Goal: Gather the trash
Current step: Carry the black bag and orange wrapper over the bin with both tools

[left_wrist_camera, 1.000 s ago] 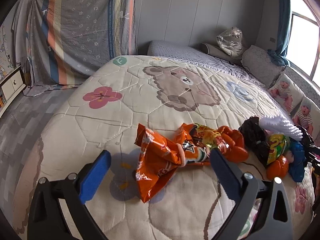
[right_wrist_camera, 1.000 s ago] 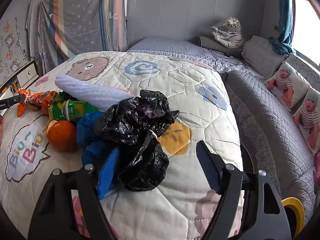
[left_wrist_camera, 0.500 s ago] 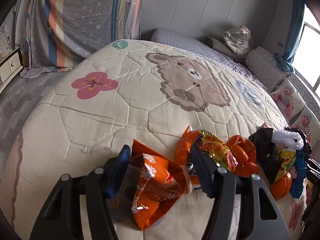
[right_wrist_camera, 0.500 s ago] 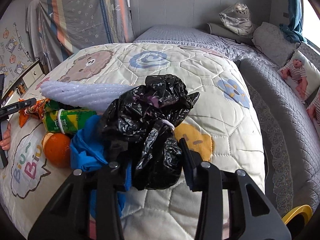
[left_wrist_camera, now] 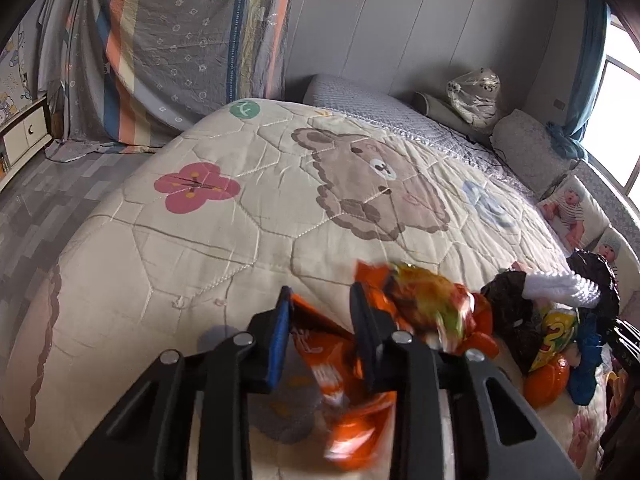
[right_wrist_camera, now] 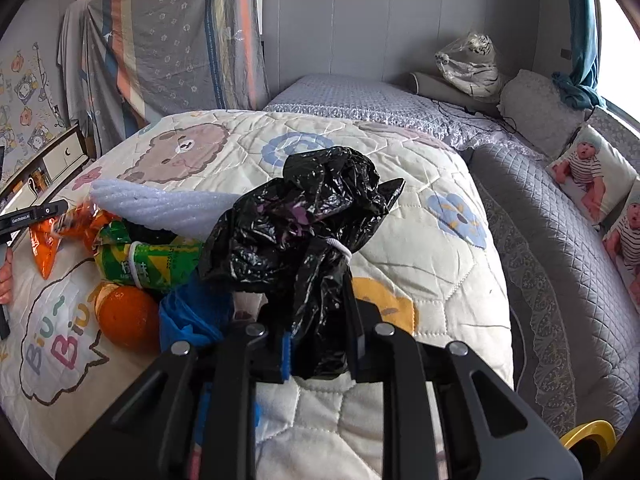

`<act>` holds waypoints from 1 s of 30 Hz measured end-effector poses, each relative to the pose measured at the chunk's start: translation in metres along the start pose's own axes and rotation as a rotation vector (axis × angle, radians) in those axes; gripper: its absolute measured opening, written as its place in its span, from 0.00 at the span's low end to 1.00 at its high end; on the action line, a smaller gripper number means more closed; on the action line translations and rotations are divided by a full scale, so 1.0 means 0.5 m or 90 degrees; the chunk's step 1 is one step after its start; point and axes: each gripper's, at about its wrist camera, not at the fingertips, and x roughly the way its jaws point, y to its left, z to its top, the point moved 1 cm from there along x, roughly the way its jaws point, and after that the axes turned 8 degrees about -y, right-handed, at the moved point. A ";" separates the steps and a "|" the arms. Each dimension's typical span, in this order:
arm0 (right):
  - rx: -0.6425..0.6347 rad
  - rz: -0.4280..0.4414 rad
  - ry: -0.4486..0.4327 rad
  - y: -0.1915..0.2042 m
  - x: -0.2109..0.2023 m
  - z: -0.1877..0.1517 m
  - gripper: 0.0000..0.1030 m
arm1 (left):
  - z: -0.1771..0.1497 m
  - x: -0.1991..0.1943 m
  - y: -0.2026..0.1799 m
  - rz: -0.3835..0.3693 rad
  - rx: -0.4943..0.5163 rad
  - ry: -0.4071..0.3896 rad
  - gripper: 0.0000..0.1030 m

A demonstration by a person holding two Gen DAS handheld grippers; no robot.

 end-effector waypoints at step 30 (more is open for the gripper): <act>0.018 -0.001 -0.041 -0.004 -0.077 0.008 0.18 | 0.012 -0.109 -0.013 -0.046 0.014 -0.071 0.05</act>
